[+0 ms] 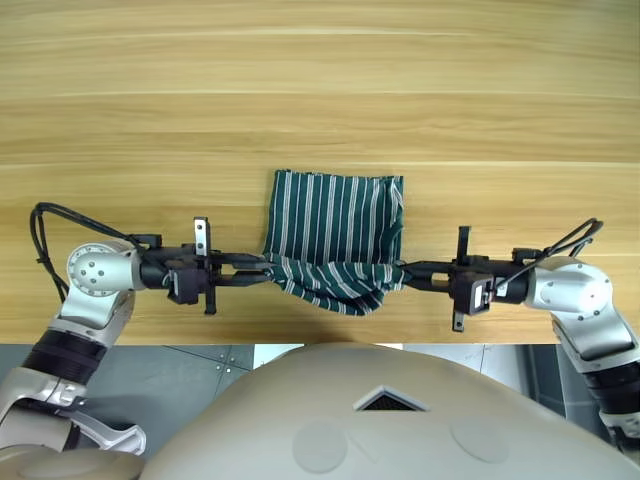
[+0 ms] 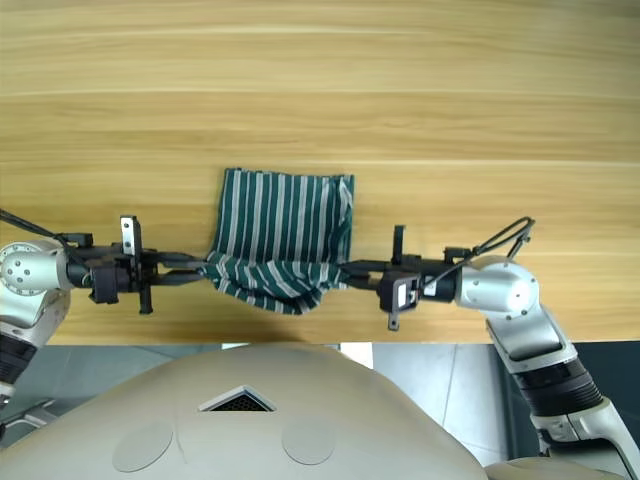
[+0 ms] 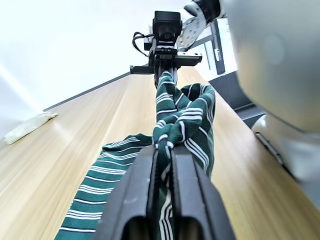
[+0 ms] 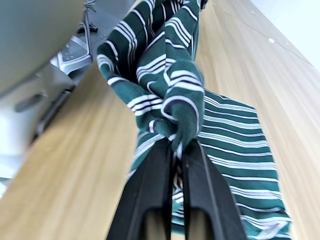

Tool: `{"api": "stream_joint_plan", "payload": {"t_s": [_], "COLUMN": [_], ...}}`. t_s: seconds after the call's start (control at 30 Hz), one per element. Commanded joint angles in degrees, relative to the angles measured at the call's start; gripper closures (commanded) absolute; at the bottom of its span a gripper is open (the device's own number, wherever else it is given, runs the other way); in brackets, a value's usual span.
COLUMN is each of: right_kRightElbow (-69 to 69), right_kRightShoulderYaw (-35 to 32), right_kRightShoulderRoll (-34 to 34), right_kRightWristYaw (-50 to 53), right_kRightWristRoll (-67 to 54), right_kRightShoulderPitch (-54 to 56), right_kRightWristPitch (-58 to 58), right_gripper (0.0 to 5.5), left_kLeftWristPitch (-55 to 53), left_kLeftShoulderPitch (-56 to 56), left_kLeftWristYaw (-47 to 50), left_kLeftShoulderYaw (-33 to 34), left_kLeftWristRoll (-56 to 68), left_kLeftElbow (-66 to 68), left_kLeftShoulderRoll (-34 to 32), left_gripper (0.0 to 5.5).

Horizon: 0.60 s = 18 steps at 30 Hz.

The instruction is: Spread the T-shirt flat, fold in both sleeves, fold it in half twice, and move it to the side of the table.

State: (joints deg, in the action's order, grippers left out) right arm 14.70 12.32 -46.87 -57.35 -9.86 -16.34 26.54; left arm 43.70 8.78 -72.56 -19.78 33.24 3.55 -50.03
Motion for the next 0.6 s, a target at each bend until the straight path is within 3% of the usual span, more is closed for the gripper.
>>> {"api": "stream_joint_plan", "payload": {"t_s": [0.03, 0.27, 0.6], "right_kRightElbow": [-2.28, -10.68, -25.36], "right_kRightShoulderYaw": [-1.65, -0.42, 3.56], "right_kRightShoulderRoll": [2.27, 5.75, 12.04], "right_kRightWristYaw": [2.93, 8.28, 12.62], "right_kRightWristRoll": [1.37, 9.77, 18.31], "right_kRightShoulderPitch": [4.00, 10.73, 21.83], "right_kRightWristPitch": [-2.07, -4.35, -4.02], "right_gripper": [5.44, 5.44, 5.44], "left_kLeftWristPitch": [-3.44, -7.61, -9.01], "left_kLeftShoulderPitch": [-4.96, -15.41, -27.54], "left_kLeftWristYaw": [-1.33, 1.23, 9.82], "left_kLeftShoulderYaw": [2.57, 6.57, 10.11], "left_kLeftWristRoll": [-0.08, -7.01, -18.84], "left_kLeftElbow": [6.47, 25.27, 45.56], "left_kLeftShoulderRoll": [4.79, 14.46, 23.28], "left_gripper": [5.32, 5.32, 5.32]}}
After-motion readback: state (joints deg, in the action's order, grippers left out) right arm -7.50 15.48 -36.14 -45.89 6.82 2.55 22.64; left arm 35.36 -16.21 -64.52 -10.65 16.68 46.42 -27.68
